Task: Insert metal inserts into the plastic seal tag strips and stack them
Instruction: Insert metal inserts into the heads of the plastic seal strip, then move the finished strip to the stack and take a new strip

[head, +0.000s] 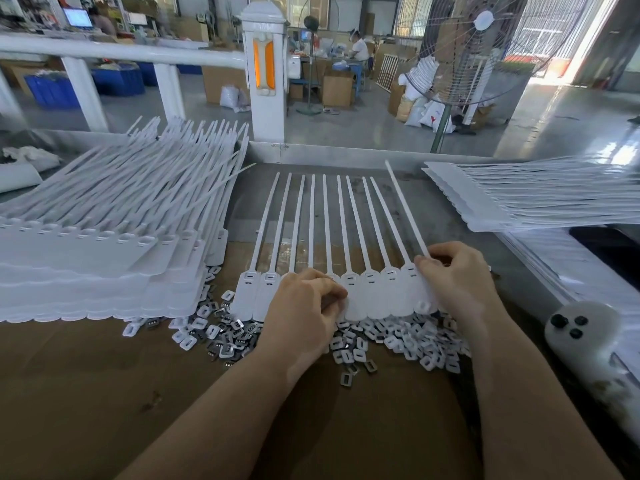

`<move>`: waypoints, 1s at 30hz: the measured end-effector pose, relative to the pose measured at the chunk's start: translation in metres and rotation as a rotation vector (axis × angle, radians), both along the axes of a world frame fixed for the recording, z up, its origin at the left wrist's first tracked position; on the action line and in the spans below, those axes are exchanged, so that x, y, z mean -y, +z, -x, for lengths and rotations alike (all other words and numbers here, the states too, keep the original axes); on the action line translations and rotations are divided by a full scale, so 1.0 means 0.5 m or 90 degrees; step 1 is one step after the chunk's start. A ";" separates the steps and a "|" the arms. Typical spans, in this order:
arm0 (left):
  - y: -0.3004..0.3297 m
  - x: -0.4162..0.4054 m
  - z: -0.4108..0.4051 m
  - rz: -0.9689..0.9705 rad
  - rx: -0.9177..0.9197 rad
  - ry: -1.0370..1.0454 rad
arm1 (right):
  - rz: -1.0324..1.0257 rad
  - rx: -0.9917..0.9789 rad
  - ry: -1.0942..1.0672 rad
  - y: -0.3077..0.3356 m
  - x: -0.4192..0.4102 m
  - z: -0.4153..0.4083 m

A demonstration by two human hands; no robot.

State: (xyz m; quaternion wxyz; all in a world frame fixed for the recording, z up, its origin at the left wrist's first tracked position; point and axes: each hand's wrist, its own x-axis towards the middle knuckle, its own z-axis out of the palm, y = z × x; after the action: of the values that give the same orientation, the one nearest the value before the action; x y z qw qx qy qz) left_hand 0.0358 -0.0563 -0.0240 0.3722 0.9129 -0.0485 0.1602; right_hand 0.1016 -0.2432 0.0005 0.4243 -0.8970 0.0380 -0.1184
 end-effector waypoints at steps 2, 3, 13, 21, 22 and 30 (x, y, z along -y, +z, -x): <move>0.000 0.000 0.000 0.004 -0.001 0.001 | -0.083 -0.012 0.020 0.004 0.003 0.002; -0.001 -0.001 0.000 0.009 -0.002 0.001 | -0.129 -0.029 0.031 0.006 0.004 0.003; 0.002 0.005 0.011 -0.101 0.070 -0.034 | -0.336 -0.193 0.069 0.010 0.014 0.001; 0.010 0.025 0.019 -0.184 0.076 -0.186 | -0.376 -0.230 0.088 0.006 0.017 -0.001; 0.013 0.022 0.020 -0.153 0.096 -0.171 | -0.388 -0.236 0.088 0.006 0.018 -0.001; 0.023 0.004 0.022 -0.014 0.216 0.038 | -0.522 -0.221 0.087 0.019 0.038 0.001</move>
State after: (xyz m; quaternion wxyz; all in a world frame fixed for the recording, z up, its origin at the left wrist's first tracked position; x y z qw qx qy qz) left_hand 0.0248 -0.0583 -0.0127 0.3442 0.8777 -0.0852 0.3222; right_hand 0.1012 -0.2621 0.0099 0.7389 -0.6617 0.0926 0.0870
